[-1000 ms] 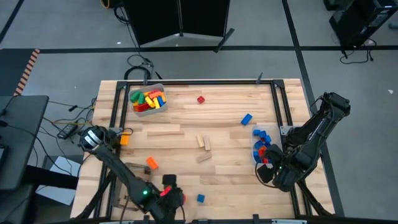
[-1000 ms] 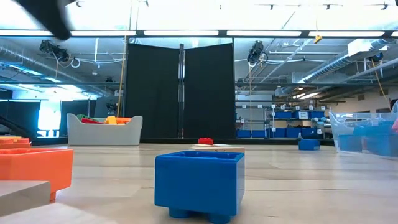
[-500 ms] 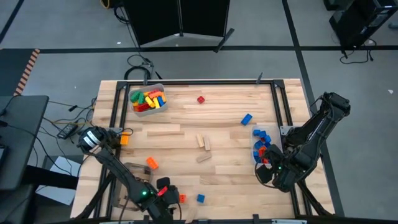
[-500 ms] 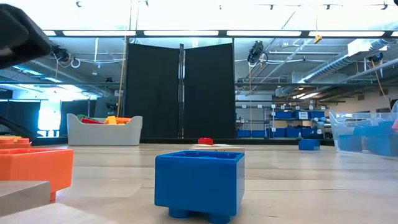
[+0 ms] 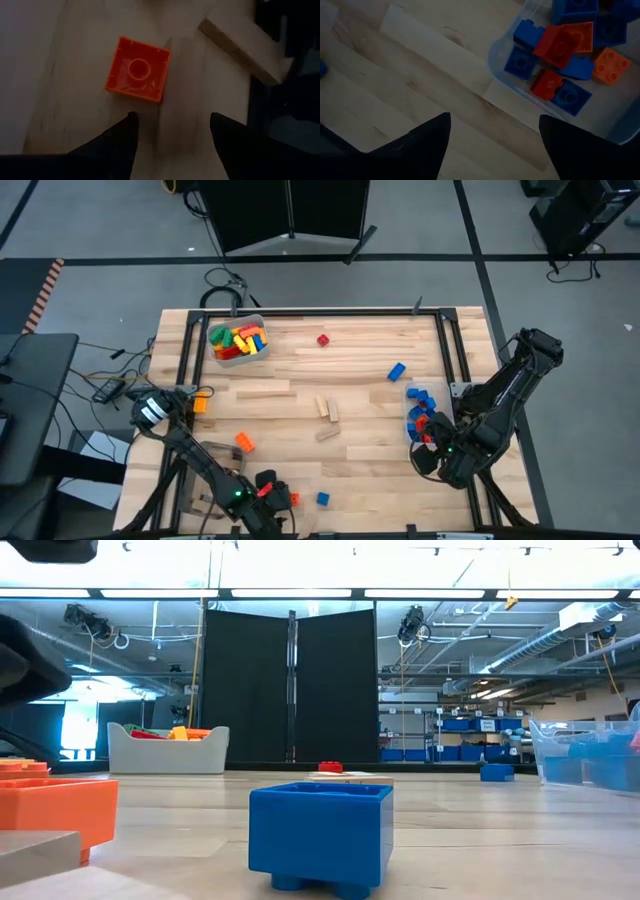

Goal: Sort blocks by size
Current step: Put the brown block into the black bin

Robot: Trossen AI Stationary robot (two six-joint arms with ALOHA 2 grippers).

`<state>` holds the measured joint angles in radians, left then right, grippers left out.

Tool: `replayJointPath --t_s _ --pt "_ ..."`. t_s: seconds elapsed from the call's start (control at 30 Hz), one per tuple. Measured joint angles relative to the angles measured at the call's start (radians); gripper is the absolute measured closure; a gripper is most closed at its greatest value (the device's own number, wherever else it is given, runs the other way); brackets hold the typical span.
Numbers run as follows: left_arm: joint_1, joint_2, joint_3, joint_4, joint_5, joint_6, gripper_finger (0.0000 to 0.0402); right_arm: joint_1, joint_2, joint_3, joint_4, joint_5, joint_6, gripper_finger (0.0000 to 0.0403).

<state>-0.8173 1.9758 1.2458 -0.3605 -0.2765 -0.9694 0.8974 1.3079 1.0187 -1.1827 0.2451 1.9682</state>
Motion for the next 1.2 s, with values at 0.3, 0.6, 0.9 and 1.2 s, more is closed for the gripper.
replayJointPath --t_s 0.3,0.6,0.9,1.2 --pt "0.001 0.025 0.005 -0.017 -0.038 -0.037 0.0164 0.0 0.0 0.0 -0.005 0.0 -0.007 0.0084" --pt "0.006 0.025 0.004 -0.029 0.014 -0.042 0.0296 0.0 0.0 0.0 -0.003 0.023 -0.007 0.009" --pt "0.004 -0.051 -0.003 -0.061 0.088 -0.121 0.0297 0.0 0.0 0.0 0.001 0.023 -0.008 0.0089" --pt "-0.003 -0.251 -0.001 -0.386 0.069 -0.38 0.0297 0.0 0.0 0.0 0.001 0.023 -0.013 0.0094"
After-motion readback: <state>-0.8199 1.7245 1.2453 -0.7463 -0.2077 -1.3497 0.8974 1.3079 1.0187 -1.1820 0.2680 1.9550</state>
